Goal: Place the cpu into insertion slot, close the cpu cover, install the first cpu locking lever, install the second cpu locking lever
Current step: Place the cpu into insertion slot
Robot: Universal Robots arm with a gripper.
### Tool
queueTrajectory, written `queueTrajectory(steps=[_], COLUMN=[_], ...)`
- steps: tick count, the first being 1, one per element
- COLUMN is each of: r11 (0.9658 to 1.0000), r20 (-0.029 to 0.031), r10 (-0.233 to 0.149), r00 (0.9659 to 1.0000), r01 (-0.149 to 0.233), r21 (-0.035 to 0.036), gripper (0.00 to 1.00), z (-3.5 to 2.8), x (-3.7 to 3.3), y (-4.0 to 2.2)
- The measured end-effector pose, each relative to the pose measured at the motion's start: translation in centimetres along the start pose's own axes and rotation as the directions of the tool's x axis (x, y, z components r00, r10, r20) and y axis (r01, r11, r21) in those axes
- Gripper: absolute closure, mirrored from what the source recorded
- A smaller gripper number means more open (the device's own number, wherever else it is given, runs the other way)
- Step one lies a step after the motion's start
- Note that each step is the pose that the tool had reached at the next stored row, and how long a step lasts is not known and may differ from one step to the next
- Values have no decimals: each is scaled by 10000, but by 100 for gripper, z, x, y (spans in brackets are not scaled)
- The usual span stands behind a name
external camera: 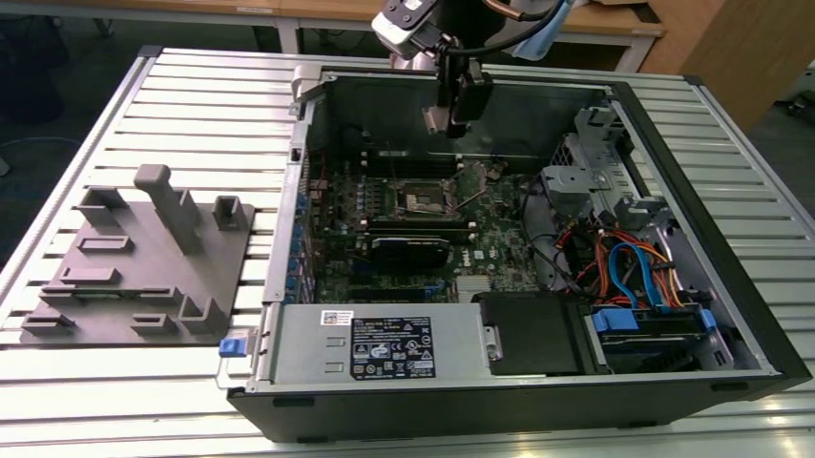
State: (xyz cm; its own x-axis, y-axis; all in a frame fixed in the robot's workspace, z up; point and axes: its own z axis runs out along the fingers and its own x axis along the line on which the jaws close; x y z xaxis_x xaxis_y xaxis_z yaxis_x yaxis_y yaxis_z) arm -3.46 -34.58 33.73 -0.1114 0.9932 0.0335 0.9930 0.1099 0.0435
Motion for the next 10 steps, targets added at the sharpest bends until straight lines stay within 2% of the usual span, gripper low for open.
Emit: queueTrajectory(steps=[10], r11=[10000], r20=[-1], r10=[2], r00=[10000], r01=[-2], r21=[-1], gripper=[46], z=[0], x=[0], y=[-4])
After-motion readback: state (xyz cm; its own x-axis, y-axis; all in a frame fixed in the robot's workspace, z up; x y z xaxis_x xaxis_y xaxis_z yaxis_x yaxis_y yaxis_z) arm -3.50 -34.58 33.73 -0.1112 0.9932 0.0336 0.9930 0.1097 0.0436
